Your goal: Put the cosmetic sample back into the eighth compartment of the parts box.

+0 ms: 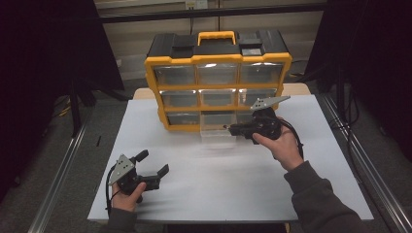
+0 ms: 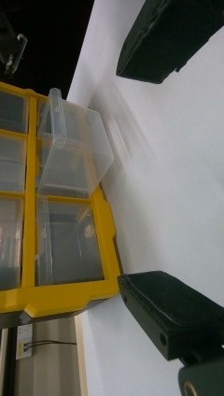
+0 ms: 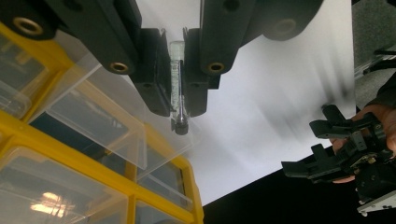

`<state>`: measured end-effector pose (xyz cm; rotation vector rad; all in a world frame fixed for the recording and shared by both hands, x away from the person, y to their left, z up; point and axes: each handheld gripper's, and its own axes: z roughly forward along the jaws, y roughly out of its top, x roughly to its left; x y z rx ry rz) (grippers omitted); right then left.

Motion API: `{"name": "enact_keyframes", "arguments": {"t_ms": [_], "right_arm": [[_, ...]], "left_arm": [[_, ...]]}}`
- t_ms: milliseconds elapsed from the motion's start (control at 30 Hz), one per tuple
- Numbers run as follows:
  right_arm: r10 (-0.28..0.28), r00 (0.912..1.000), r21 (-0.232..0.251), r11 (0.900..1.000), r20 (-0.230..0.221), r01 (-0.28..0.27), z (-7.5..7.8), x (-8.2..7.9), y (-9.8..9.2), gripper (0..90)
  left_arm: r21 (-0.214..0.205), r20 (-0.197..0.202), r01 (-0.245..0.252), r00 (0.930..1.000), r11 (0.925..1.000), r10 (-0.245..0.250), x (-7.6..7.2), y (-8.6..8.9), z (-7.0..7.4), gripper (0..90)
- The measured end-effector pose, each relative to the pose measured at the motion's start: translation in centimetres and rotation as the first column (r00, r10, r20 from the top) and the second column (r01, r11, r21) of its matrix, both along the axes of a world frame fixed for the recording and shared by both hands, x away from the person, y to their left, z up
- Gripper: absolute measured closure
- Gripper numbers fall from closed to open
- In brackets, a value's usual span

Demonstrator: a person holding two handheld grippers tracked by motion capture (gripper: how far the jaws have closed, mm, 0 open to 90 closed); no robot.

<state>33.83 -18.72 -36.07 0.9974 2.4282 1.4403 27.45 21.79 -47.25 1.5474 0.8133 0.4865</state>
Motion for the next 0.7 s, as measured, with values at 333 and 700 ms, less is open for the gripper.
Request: {"name": "enact_keyframes", "arguments": {"t_ms": [333, 700], "right_arm": [[-0.017, 0.9998, -0.007, 0.9998, 0.003, 0.017, 0.2, 0.7, 0.0, 81.5], [-0.027, 0.9996, -0.019, 0.9994, 0.007, 0.027, 0.1, 1.5, 0.2, 81.5]], "left_arm": [[0.052, 0.004, 0.018, 0.9998, 0.9985, -0.018, 0.0, 0.3, 0.0, 2.6], [0.053, 0.003, 0.025, 0.9997, 0.9983, -0.025, 0.1, 0.4, 0.0, 2.6]]}}
